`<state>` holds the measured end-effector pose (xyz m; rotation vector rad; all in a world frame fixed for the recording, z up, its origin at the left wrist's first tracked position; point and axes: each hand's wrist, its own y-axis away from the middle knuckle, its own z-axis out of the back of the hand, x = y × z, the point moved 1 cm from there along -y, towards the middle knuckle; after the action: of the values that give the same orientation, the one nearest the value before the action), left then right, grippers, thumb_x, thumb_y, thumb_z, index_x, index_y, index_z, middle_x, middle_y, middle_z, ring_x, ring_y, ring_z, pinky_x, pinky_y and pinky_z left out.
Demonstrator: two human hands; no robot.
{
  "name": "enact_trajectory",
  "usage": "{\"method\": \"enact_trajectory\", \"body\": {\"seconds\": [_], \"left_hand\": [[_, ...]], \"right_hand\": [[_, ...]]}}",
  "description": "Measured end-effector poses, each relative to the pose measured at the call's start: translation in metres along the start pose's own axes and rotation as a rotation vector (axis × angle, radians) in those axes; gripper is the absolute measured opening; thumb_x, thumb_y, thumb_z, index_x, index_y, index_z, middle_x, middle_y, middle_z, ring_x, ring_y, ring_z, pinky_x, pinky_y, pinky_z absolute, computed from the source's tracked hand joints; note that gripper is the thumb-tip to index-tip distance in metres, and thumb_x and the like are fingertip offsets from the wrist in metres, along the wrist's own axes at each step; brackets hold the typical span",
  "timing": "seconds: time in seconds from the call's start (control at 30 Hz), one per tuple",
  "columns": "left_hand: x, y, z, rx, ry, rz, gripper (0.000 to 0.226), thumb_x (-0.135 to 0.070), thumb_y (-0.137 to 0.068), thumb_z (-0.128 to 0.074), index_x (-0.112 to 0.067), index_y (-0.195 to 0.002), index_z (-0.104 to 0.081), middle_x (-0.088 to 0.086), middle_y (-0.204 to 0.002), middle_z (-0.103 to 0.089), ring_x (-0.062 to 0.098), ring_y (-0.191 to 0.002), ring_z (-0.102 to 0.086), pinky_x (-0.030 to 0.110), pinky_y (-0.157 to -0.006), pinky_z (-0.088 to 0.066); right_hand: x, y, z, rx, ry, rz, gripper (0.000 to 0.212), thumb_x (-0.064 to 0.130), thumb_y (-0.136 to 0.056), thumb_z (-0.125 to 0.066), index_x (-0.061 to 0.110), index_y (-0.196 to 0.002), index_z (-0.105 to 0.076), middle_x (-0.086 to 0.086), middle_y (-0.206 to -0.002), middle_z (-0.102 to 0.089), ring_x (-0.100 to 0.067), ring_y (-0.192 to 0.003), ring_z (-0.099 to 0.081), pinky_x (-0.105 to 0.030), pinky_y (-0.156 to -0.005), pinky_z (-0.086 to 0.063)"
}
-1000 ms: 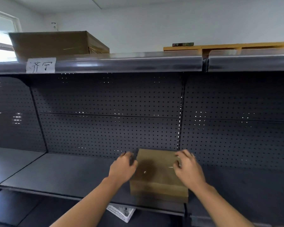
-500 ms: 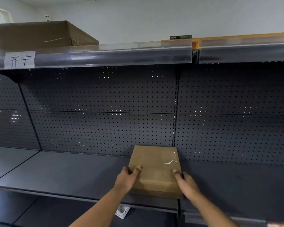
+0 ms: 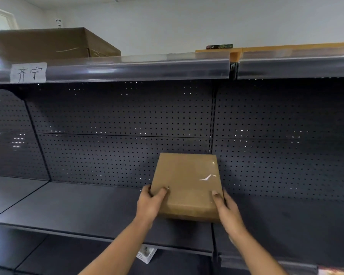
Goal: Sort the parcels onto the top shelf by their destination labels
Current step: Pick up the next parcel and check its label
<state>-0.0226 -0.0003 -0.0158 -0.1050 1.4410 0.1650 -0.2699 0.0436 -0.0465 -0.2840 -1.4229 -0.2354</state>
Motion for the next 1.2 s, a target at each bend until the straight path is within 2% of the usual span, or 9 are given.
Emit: {"method": "enact_trajectory", "body": {"seconds": [0.2, 0.33, 0.47, 0.63, 0.8, 0.93, 1.0, 1.13, 1.2], "left_hand": [[-0.056, 0.038, 0.021, 0.090, 0.116, -0.135, 0.036, -0.030, -0.094, -0.078, -0.021, -0.125, -0.062, -0.006, -0.112, -0.072, 0.011, -0.098, -0.067, 0.024, -0.071, -0.050], [-0.075, 0.065, 0.037, 0.078, 0.231, -0.223, 0.038, -0.027, -0.092, -0.079, -0.023, -0.128, -0.069, -0.006, -0.112, -0.080, 0.011, -0.099, -0.075, 0.026, -0.080, -0.054], [-0.088, 0.078, 0.046, 0.143, 0.268, -0.275, 0.029, -0.028, -0.095, -0.076, -0.036, -0.122, -0.070, -0.021, -0.106, -0.083, 0.001, -0.097, -0.077, 0.022, -0.085, -0.052], [-0.092, 0.089, 0.051, 0.182, 0.299, -0.247, 0.039, -0.035, -0.095, -0.074, -0.041, -0.133, -0.066, -0.024, -0.113, -0.080, 0.005, -0.110, -0.071, 0.031, -0.092, -0.050], [-0.087, 0.091, 0.052, 0.178, 0.305, -0.244, 0.032, -0.034, -0.096, -0.073, -0.043, -0.126, -0.067, -0.032, -0.104, -0.079, -0.004, -0.095, -0.074, 0.033, -0.090, -0.050], [-0.086, 0.091, 0.060, 0.168, 0.308, -0.233, 0.030, -0.036, -0.096, -0.075, -0.041, -0.125, -0.071, -0.024, -0.108, -0.082, 0.000, -0.095, -0.076, 0.032, -0.088, -0.051], [-0.086, 0.092, 0.063, 0.191, 0.311, -0.212, 0.025, -0.039, -0.097, -0.072, -0.037, -0.122, -0.073, -0.022, -0.105, -0.082, 0.003, -0.096, -0.074, 0.031, -0.086, -0.051], [-0.084, 0.094, 0.067, 0.198, 0.289, -0.199, 0.032, -0.042, -0.096, -0.071, -0.032, -0.126, -0.074, -0.017, -0.111, -0.082, 0.010, -0.107, -0.071, 0.034, -0.091, -0.051], [-0.086, 0.094, 0.069, 0.183, 0.289, -0.210, 0.033, -0.042, -0.096, -0.071, -0.032, -0.128, -0.074, -0.015, -0.116, -0.082, 0.009, -0.108, -0.072, 0.034, -0.094, -0.052]], "right_hand": [[0.059, 0.027, 0.019, -0.062, -0.101, 0.235, 0.074, 0.068, -0.092, -0.062, 0.033, -0.156, -0.051, 0.010, -0.157, -0.055, -0.012, -0.148, -0.046, -0.044, -0.128, -0.031], [0.085, 0.049, 0.022, -0.067, -0.134, 0.354, 0.057, 0.057, -0.098, -0.062, 0.036, -0.151, -0.057, 0.010, -0.147, -0.061, -0.005, -0.138, -0.056, -0.038, -0.123, -0.039], [0.101, 0.068, 0.022, -0.077, -0.140, 0.395, 0.061, 0.057, -0.096, -0.059, 0.036, -0.153, -0.054, 0.011, -0.150, -0.059, -0.003, -0.140, -0.053, -0.037, -0.124, -0.037], [0.110, 0.082, 0.027, -0.072, -0.133, 0.427, 0.048, 0.050, -0.100, -0.060, 0.040, -0.147, -0.058, 0.009, -0.145, -0.064, -0.007, -0.135, -0.059, -0.038, -0.118, -0.044], [0.110, 0.089, 0.029, -0.054, -0.138, 0.410, 0.049, 0.045, -0.101, -0.064, 0.031, -0.148, -0.054, 0.008, -0.143, -0.065, -0.007, -0.130, -0.063, -0.036, -0.112, -0.050], [0.112, 0.098, 0.032, -0.008, -0.203, 0.357, 0.051, 0.047, -0.089, -0.070, 0.039, -0.137, -0.056, 0.014, -0.132, -0.070, 0.001, -0.116, -0.070, -0.021, -0.091, -0.057], [0.114, 0.101, 0.036, 0.029, -0.266, 0.310, 0.055, 0.046, -0.086, -0.078, 0.042, -0.135, -0.054, 0.015, -0.133, -0.069, 0.000, -0.114, -0.071, -0.025, -0.093, -0.055], [0.118, 0.103, 0.041, 0.112, -0.333, 0.252, 0.079, 0.037, -0.083, -0.083, 0.037, -0.152, -0.045, 0.011, -0.146, -0.063, -0.013, -0.130, -0.065, -0.038, -0.111, -0.051], [0.121, 0.104, 0.040, 0.120, -0.328, 0.256, 0.075, 0.035, -0.087, -0.084, 0.036, -0.152, -0.047, 0.011, -0.143, -0.066, -0.009, -0.125, -0.069, -0.035, -0.109, -0.053]]}}
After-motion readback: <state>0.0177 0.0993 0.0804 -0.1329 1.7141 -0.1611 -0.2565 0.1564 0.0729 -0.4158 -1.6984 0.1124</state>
